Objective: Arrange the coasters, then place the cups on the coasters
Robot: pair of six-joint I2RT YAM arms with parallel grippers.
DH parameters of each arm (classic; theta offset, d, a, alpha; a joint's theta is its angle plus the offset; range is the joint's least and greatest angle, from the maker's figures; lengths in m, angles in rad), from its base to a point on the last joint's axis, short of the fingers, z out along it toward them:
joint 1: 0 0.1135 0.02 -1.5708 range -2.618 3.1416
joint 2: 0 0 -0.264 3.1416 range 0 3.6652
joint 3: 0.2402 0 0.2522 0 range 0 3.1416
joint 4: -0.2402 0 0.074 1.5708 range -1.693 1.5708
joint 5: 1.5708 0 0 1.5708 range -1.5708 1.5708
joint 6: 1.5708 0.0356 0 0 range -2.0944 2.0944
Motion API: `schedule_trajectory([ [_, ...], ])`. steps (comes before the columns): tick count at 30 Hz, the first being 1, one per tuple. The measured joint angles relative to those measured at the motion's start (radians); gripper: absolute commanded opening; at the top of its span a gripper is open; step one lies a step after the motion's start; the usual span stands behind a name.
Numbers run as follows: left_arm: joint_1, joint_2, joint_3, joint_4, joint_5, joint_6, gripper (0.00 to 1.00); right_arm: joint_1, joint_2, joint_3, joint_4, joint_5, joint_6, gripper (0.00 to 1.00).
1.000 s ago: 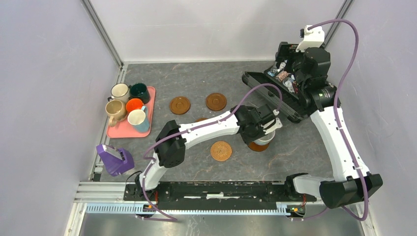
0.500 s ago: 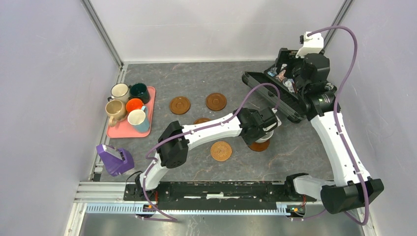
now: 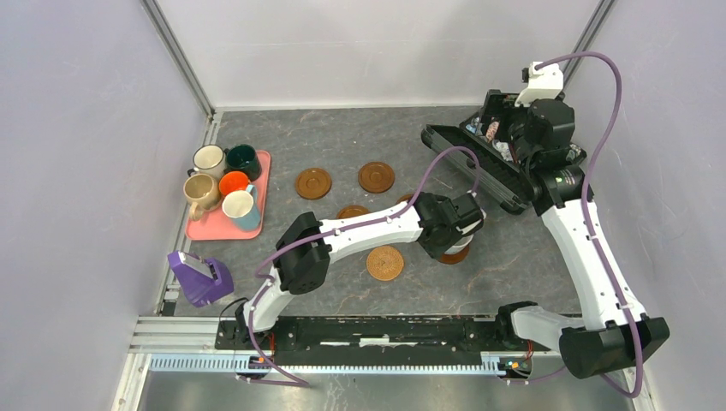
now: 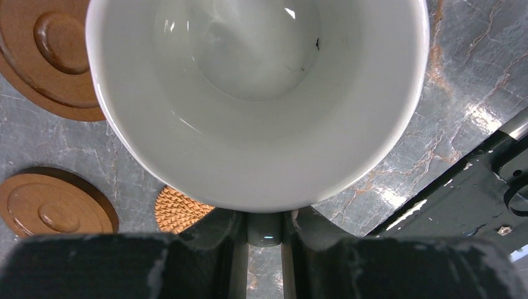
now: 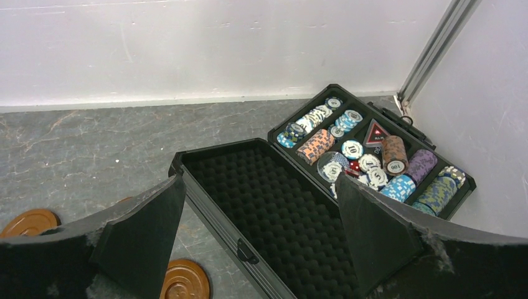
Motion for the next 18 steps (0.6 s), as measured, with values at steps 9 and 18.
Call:
schedule_trajectory([
  [9, 0.000, 0.000, -0.008, 0.002, -0.003, -0.038, 0.02, -0.006, -0.023, -0.010, 0.000, -0.014, 0.000, 0.98],
  [18, 0.000, 0.000, -0.008, 0.014, 0.003, -0.039, 0.05, -0.008, -0.025, -0.019, 0.000, -0.040, 0.000, 0.98],
])
